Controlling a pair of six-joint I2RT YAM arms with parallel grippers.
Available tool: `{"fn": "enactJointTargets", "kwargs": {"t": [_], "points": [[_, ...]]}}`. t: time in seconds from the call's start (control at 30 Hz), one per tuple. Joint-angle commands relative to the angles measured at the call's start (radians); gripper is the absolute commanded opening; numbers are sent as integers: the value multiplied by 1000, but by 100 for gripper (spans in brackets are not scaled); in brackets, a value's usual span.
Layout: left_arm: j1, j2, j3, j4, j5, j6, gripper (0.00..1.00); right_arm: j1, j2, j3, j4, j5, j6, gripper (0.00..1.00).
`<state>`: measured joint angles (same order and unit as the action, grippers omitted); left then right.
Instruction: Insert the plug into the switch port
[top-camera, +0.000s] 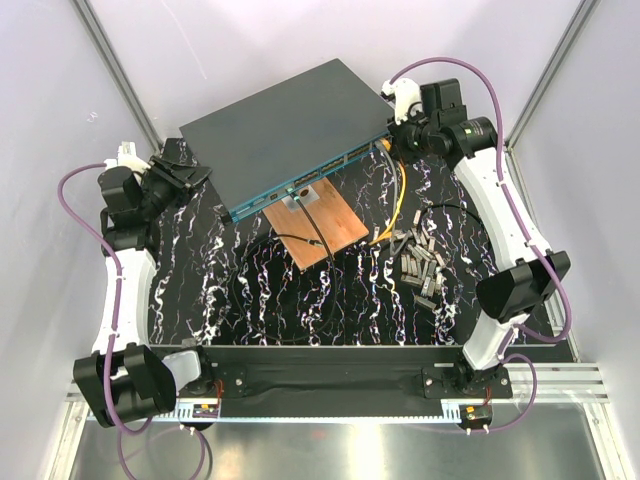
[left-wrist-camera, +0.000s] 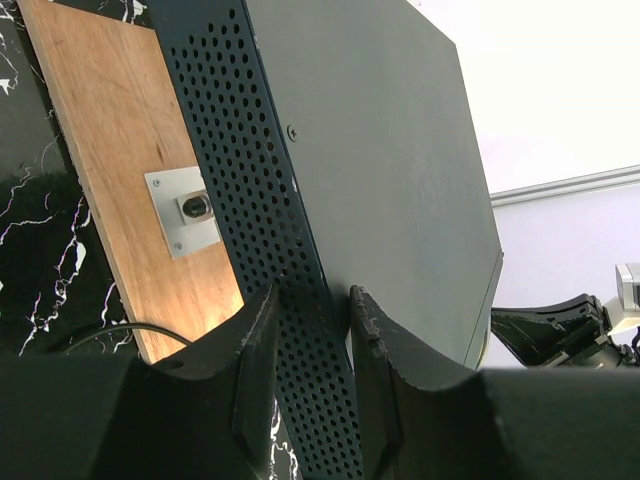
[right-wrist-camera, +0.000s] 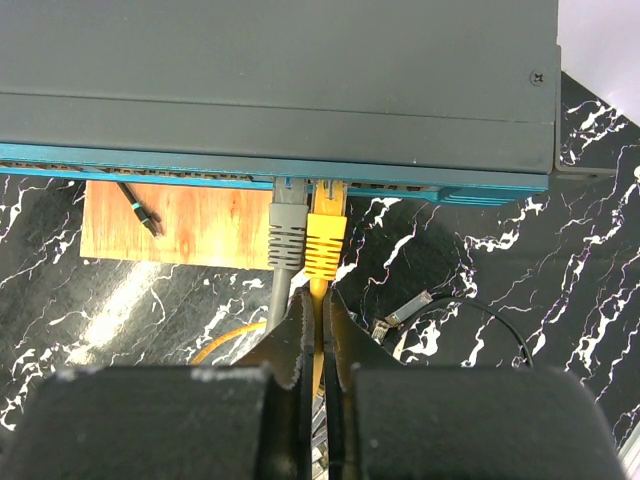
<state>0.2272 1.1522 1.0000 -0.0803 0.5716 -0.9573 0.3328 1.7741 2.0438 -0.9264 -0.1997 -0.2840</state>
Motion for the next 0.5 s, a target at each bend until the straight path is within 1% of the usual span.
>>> {"fn": "enactJointTargets", "kwargs": {"t": [0.0,0.43,0.47], "points": [[-115,76,29,83,102,26,0,44,28,72,205,-49,-9,0],[-117,89,42,83,100,48,0,55,45,113,216,-27,-35,0],[-117,90,43,64,100,51,0,55,53,124,216,-27,-37,0]]}}
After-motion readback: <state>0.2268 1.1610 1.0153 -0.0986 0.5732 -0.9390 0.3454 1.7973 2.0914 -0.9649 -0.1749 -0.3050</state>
